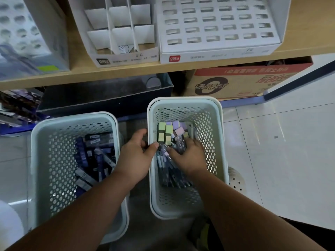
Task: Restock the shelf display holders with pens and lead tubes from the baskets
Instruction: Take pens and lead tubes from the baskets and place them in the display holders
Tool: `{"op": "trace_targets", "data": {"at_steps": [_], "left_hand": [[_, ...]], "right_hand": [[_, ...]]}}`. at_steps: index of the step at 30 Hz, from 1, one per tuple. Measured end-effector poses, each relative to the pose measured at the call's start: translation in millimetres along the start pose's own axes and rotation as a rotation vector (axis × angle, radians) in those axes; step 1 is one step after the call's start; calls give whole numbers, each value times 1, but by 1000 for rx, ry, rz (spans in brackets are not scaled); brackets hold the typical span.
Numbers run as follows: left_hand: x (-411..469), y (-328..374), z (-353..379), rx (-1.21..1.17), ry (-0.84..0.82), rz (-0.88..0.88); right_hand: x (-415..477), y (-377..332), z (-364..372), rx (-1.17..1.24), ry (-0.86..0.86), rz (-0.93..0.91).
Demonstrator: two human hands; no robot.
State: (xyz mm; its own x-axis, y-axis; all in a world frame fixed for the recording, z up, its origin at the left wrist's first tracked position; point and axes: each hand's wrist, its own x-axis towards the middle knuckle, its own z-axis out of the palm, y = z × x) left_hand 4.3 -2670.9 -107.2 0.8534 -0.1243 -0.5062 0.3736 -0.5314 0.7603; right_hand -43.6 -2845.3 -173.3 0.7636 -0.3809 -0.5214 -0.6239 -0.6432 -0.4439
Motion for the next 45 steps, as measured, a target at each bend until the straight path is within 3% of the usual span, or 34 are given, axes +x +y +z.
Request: {"op": "trace_targets", "data": {"at_steps": [6,9,15,21,29,34,40,45], "left_hand": [[-1,-1,1,26,14,5],[-1,-2,0,40,8,-11],[-1,-1,0,18,-2,-36],[-2,-1,0,19,-18,-34],[-4,-1,1,21,-7,-24],[-3,0,1,18,-10,-37],[-4,3,-1,9,-47,-43],[-5,5,-3,19,-52,-64]], "right_hand": [[-27,-7,13,331,-30,14],[-19,-10,10,509,2,192],[10,-16,10,325,-8,346],[9,-24,19,276,76,338],[-21,-9,26,70,-62,180],[-15,-7,21,3,-236,36],[2,-13,14,224,-185,-143],[2,-1,14,221,96,78]]}}
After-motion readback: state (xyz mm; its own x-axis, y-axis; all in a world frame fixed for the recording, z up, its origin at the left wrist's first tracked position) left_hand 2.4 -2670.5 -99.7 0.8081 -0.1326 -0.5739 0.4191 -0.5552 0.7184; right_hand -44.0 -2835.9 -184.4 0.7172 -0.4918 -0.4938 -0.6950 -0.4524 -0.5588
